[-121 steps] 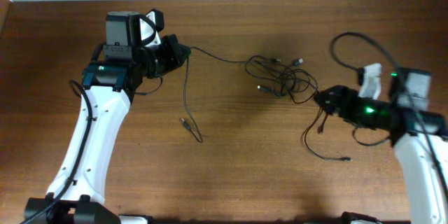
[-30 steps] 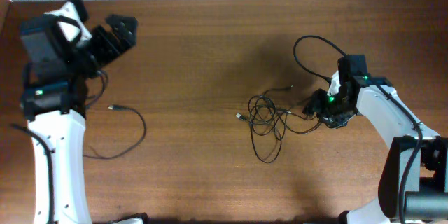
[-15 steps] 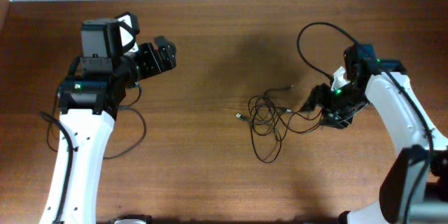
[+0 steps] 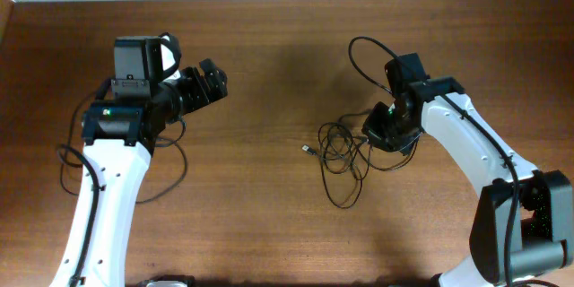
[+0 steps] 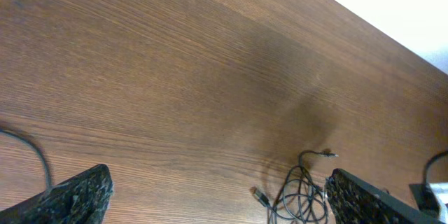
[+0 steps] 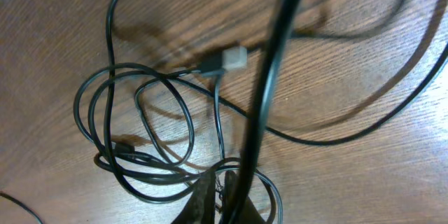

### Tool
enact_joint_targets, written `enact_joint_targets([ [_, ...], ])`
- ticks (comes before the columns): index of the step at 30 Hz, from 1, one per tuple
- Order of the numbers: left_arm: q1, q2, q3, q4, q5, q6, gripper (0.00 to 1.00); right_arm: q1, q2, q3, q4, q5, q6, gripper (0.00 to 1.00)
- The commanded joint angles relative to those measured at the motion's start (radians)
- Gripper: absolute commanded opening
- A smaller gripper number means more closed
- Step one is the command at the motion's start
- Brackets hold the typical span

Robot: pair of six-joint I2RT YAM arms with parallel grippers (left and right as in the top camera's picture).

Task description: Untangle cables

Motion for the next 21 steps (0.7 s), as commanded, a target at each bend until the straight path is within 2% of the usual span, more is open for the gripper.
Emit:
enact_joint_targets([
  [1, -0.021, 0.009, -0.013, 0.003, 0.05, -0.009, 0.99, -0.019, -0.051, 0.066, 0.007, -0.077, -0.172, 0.04],
  [6, -0.096, 0.042, -0.031, 0.01, 0.053, -0.009, 0.99, -0.019, -0.195, 0.33, -0.059, -0.211, -0.364, 0.04],
  [10, -0.183, 0.108, -0.031, 0.108, 0.139, 0.015, 0.99, -0.019, -0.264, 0.499, -0.127, -0.213, -0.412, 0.04],
  [12, -0.225, 0.14, -0.031, 0.184, 0.212, 0.099, 0.99, -0.019, -0.29, 0.533, -0.149, -0.213, -0.412, 0.04],
  [16, -0.303, 0.206, -0.031, 0.3, 0.255, 0.111, 0.99, -0.019, -0.351, 0.539, -0.166, -0.243, -0.438, 0.04],
  [21, -0.356, 0.259, -0.031, 0.455, 0.547, 0.107, 0.99, -0.019, -0.377, 0.539, -0.164, -0.243, -0.506, 0.04],
])
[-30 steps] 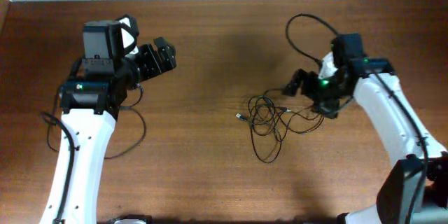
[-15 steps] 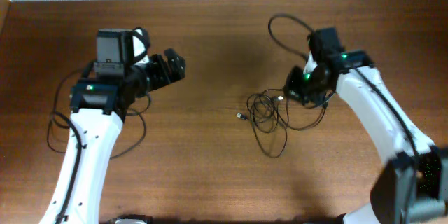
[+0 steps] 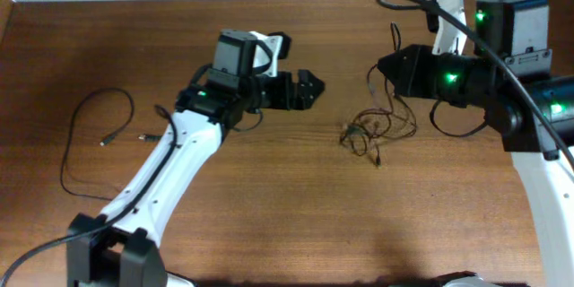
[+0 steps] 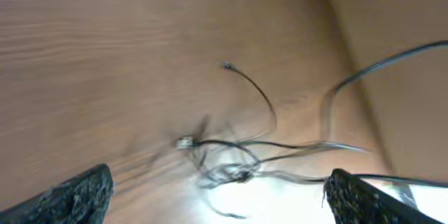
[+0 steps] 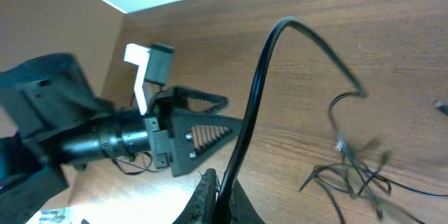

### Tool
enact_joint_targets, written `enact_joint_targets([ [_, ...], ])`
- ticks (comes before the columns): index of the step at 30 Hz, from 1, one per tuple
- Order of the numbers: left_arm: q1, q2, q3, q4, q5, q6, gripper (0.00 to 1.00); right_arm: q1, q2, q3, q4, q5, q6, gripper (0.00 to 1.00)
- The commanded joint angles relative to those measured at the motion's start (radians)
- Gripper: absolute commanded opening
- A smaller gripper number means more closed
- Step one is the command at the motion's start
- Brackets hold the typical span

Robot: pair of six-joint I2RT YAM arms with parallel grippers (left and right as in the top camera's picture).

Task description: Untangle cables

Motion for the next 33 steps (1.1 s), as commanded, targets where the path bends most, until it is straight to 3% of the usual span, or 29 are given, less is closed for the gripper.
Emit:
enact_joint_targets([
  [1, -0.029, 0.03, -0.002, 0.102, 0.303, 0.022, 0.99, -0.003, -0.028, 0.008, 0.002, -0.018, -0.079, 0.04],
  [3, -0.046, 0.039, -0.002, 0.141, 0.364, 0.022, 0.99, -0.003, -0.028, 0.008, 0.008, -0.019, -0.083, 0.04],
  [9, -0.138, 0.08, -0.002, 0.166, 0.275, -0.001, 0.99, -0.004, -0.028, 0.032, 0.152, -0.169, -0.126, 0.04],
  [16, -0.146, 0.083, -0.002, 0.166, 0.045, 0.0, 0.99, -0.005, -0.028, 0.087, 0.219, -0.175, -0.126, 0.04],
  [18, -0.139, 0.083, -0.002, 0.145, -0.083, 0.0, 0.99, -0.005, -0.028, 0.098, 0.217, -0.189, -0.126, 0.04],
  [20, -0.128, 0.083, -0.002, 0.158, -0.07, 0.0, 0.99, -0.005, -0.028, 0.098, 0.214, -0.235, -0.126, 0.04],
  [23, -0.132, 0.083, -0.002, 0.239, 0.087, 0.089, 0.99, -0.005, -0.028, 0.098, 0.211, -0.28, -0.101, 0.04],
  [28, -0.185, 0.086, -0.002, 0.294, 0.061, 0.092, 1.0, -0.005, -0.028, 0.098, 0.211, -0.293, -0.072, 0.04],
  [31, -0.224, 0.088, -0.002, 0.331, -0.039, 0.09, 0.54, -0.005, -0.028, 0.098, 0.211, -0.361, -0.073, 0.04],
  [33, -0.235, 0.089, -0.002, 0.372, -0.047, 0.09, 0.61, -0.005, -0.028, 0.098, 0.211, -0.411, -0.073, 0.04],
])
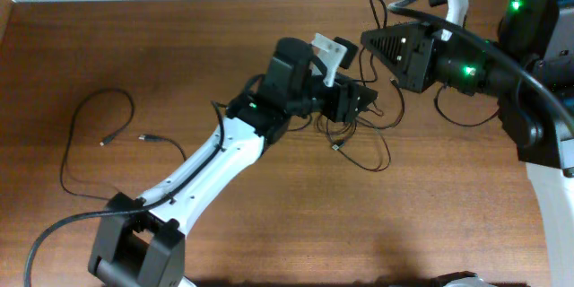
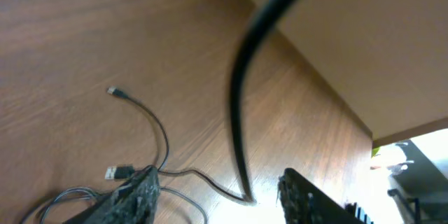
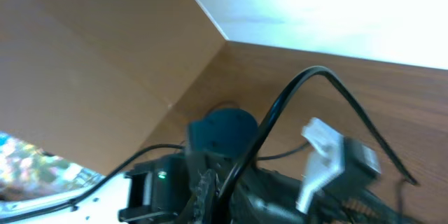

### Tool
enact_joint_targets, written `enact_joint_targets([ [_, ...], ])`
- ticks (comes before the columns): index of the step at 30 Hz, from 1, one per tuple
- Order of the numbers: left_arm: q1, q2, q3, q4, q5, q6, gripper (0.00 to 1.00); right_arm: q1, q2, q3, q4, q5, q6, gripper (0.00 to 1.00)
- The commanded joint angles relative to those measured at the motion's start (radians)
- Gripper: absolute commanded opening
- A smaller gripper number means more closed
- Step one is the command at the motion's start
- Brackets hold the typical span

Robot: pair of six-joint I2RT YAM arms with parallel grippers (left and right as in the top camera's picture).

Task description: Untangle cables

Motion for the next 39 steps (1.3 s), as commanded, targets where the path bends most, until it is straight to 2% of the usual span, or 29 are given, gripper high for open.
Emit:
enact_joint_targets([
  [1, -0.023, 0.013, 0.002, 0.058, -0.059, 0.014, 0.63, -0.005, -0.016, 0.021, 0.002, -0.119, 0.008, 0.04],
  [2, -0.022, 0.013, 0.002, 0.079, -0.059, 0.014, 0.63, -0.005, -0.016, 0.021, -0.005, -0.128, 0.009, 0.04],
  [3, -0.023, 0.013, 0.002, 0.112, -0.058, -0.01, 0.51, -0.005, -0.016, 0.021, -0.017, -0.128, 0.025, 0.04],
  [4, -0.023, 0.013, 0.002, 0.122, -0.059, -0.016, 0.25, -0.005, -0.016, 0.021, -0.024, -0.128, 0.034, 0.04],
  [5, -0.022, 0.013, 0.002, 0.129, -0.059, -0.016, 0.07, -0.005, -0.016, 0.021, -0.031, -0.127, 0.034, 0.04],
  [6, -0.022, 0.013, 0.002, 0.128, -0.076, -0.016, 0.0, -0.005, -0.016, 0.021, -0.036, -0.114, 0.034, 0.04],
  [8, -0.008, 0.013, 0.002, 0.076, -0.152, -0.016, 0.0, -0.006, -0.016, 0.021, -0.067, 0.008, 0.033, 0.05],
  [11, 0.069, 0.006, 0.002, -0.042, -0.208, -0.016, 0.0, -0.005, -0.011, 0.021, -0.177, 0.47, 0.034, 0.13],
  [12, 0.109, 0.001, 0.002, -0.074, -0.207, -0.016, 0.0, -0.005, -0.006, 0.021, -0.21, 0.589, 0.035, 0.25],
  [13, 0.146, -0.006, 0.002, -0.094, -0.208, -0.023, 0.0, -0.005, 0.002, 0.021, -0.233, 0.665, 0.043, 0.44],
  [14, 0.186, -0.012, 0.002, -0.102, -0.206, -0.024, 0.0, -0.005, 0.012, 0.021, -0.257, 0.724, 0.063, 0.57],
  [15, 0.224, -0.016, 0.002, -0.101, -0.206, -0.023, 0.0, -0.005, 0.026, 0.021, -0.284, 0.759, 0.082, 0.67],
  [16, 0.288, -0.02, 0.012, -0.095, -0.209, -0.023, 0.0, -0.005, 0.049, 0.021, -0.319, 0.764, 0.088, 0.88],
  [17, 0.337, -0.02, 0.024, -0.088, -0.212, -0.023, 0.0, -0.005, 0.071, 0.021, -0.352, 0.763, 0.088, 1.0],
  [20, 0.493, -0.02, 0.059, -0.047, -0.315, -0.023, 0.0, -0.005, 0.16, 0.01, -0.463, 0.743, 0.09, 0.99],
  [23, 0.62, -0.019, 0.062, 0.066, -0.396, -0.023, 0.0, -0.004, 0.24, -0.013, -0.522, 0.683, 0.091, 0.99],
  [27, 0.766, 0.008, 0.062, 0.301, -0.477, -0.027, 0.01, 0.019, 0.325, -0.026, -0.524, 0.638, 0.114, 0.99],
  [28, 0.797, 0.013, 0.062, 0.347, -0.476, -0.085, 0.02, 0.037, 0.342, -0.027, -0.52, 0.639, 0.116, 0.99],
  [29, 0.814, 0.013, 0.062, 0.364, -0.455, -0.136, 0.01, 0.059, 0.357, -0.027, -0.513, 0.633, 0.117, 0.99],
  [31, 0.843, 0.013, 0.063, 0.385, -0.287, -0.178, 0.0, 0.115, 0.38, -0.027, -0.487, 0.613, 0.111, 0.99],
  [33, 0.837, 0.013, 0.063, 0.386, -0.039, -0.212, 0.0, 0.174, 0.396, -0.027, -0.454, 0.644, 0.116, 0.98],
  [35, 0.791, 0.013, 0.063, 0.433, 0.16, -0.253, 0.0, 0.2, 0.398, -0.027, -0.425, 0.726, 0.203, 0.99],
  [36, 0.764, 0.013, 0.063, 0.479, 0.212, -0.252, 0.0, 0.199, 0.398, -0.027, -0.413, 0.743, 0.219, 0.98],
  [39, 0.7, 0.012, 0.068, 0.6, 0.223, -0.264, 0.0, 0.184, 0.398, -0.027, -0.416, 0.742, 0.218, 0.99],
])
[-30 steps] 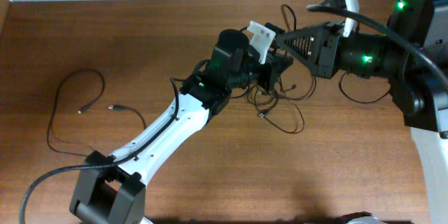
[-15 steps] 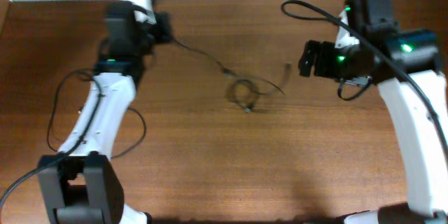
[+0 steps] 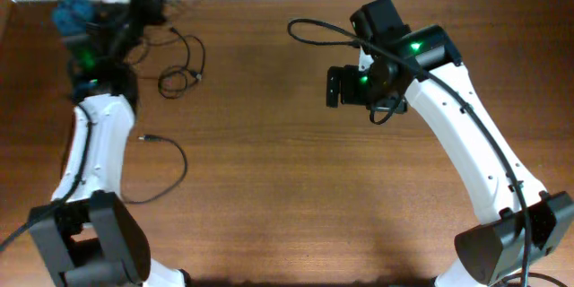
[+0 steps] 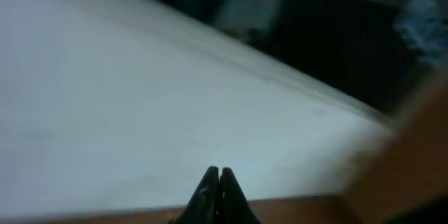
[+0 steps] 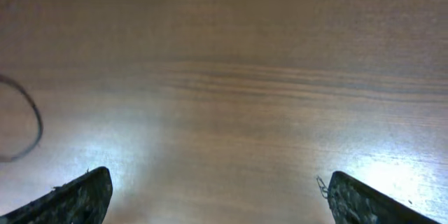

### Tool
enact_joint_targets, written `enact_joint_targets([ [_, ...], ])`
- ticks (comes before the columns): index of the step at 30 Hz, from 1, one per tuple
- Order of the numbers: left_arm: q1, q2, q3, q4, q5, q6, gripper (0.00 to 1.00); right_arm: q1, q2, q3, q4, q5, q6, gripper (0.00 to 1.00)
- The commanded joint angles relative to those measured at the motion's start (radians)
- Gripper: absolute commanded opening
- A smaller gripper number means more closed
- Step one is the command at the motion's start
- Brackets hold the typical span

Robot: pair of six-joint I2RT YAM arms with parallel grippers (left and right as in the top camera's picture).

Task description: Untangle cables

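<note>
A thin black cable point(image 3: 186, 57) hangs in loops from my left gripper at the table's far left back corner, its plug point(image 3: 194, 76) low near the wood. In the left wrist view that gripper point(image 4: 218, 194) is shut, blurred, and faces a pale wall; no cable shows there. A second thin cable point(image 3: 170, 172) lies on the table at the left, its plug point(image 3: 143, 137) beside my left arm. Over the middle of the table my right gripper point(image 3: 337, 86) stands open point(image 5: 220, 196), with bare wood between its fingers point(image 5: 78, 197).
The wooden table point(image 3: 287, 215) runs to a white wall at the back. A thick black lead point(image 3: 314, 29) arcs off my right arm. A dark cable arc point(image 5: 29, 127) shows at the left of the right wrist view.
My left gripper has gone from the tangle at mid-table to the far left back corner, shut, with a cable hanging from it. My right gripper is now open and low; the tangle is gone from mid-table.
My right gripper was shut on the tangle on the table at the right, the left one open at the left. Then the right held the tangle up and the left neared it, open. Then both met at the tangle. Now one cable hangs at the far left.
</note>
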Motion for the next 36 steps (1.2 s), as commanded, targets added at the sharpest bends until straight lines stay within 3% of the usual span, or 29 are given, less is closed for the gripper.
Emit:
enact_joint_targets([
  [1, -0.077, 0.005, 0.033, 0.122, 0.153, -0.092, 0.0, -0.019, -0.002, -0.005, -0.01, 0.059, 0.036, 0.99],
  [4, -0.117, 0.005, 0.082, 0.164, 0.216, -0.121, 0.0, -0.021, -0.002, -0.005, -0.024, 0.104, 0.037, 0.99],
  [8, -0.161, 0.005, 0.101, -0.074, 0.245, -0.056, 0.0, -0.096, -0.002, -0.004, -0.082, 0.106, 0.037, 0.99],
  [11, -0.214, 0.009, 0.101, -0.431, -0.048, 0.138, 0.0, -0.165, -0.002, -0.004, -0.128, 0.106, 0.035, 0.99],
  [13, -0.277, 0.036, 0.101, -0.569, -0.328, 0.23, 0.0, -0.202, -0.002, -0.004, -0.16, 0.106, 0.025, 0.99],
  [15, -0.328, 0.078, 0.101, -0.608, -0.504, 0.233, 0.01, -0.217, -0.002, -0.004, -0.179, 0.106, 0.013, 0.99],
  [16, -0.367, 0.139, 0.101, -0.61, -0.545, 0.232, 0.0, -0.214, -0.002, -0.004, -0.181, 0.106, 0.013, 0.99],
  [19, -0.418, 0.227, 0.101, -0.616, -0.421, 0.234, 0.0, -0.213, -0.002, -0.004, -0.179, 0.106, 0.013, 0.99],
  [21, -0.462, 0.273, 0.101, -0.657, -0.34, 0.346, 0.02, -0.215, -0.002, -0.004, -0.174, 0.107, 0.004, 0.98],
  [23, -0.511, 0.29, 0.101, -0.766, -0.345, 0.554, 0.02, -0.215, -0.002, -0.004, -0.17, 0.107, -0.01, 0.99],
  [24, -0.544, 0.29, 0.105, -0.861, -0.401, 0.667, 0.03, -0.215, -0.002, -0.004, -0.169, 0.107, -0.01, 0.99],
  [25, -0.569, 0.29, 0.118, -0.95, -0.488, 0.706, 0.02, -0.215, -0.002, -0.004, -0.167, 0.107, -0.01, 0.99],
  [28, -0.619, 0.289, 0.16, -1.134, -0.72, 0.705, 0.0, -0.214, -0.002, -0.004, -0.152, 0.092, -0.01, 0.99],
  [31, -0.625, 0.289, 0.17, -1.167, -0.774, 0.706, 0.12, -0.214, -0.002, -0.004, -0.164, 0.08, -0.018, 0.99],
  [33, -0.616, 0.289, 0.173, -1.146, -0.8, 0.664, 0.12, -0.214, -0.002, -0.004, -0.171, 0.084, -0.021, 0.98],
  [35, -0.605, 0.289, 0.197, -1.139, -0.799, 0.583, 0.33, -0.214, -0.002, -0.004, -0.171, 0.083, -0.021, 0.99],
  [36, -0.596, 0.289, 0.22, -1.129, -0.794, 0.547, 0.35, -0.214, -0.002, -0.004, -0.171, 0.083, -0.021, 0.99],
])
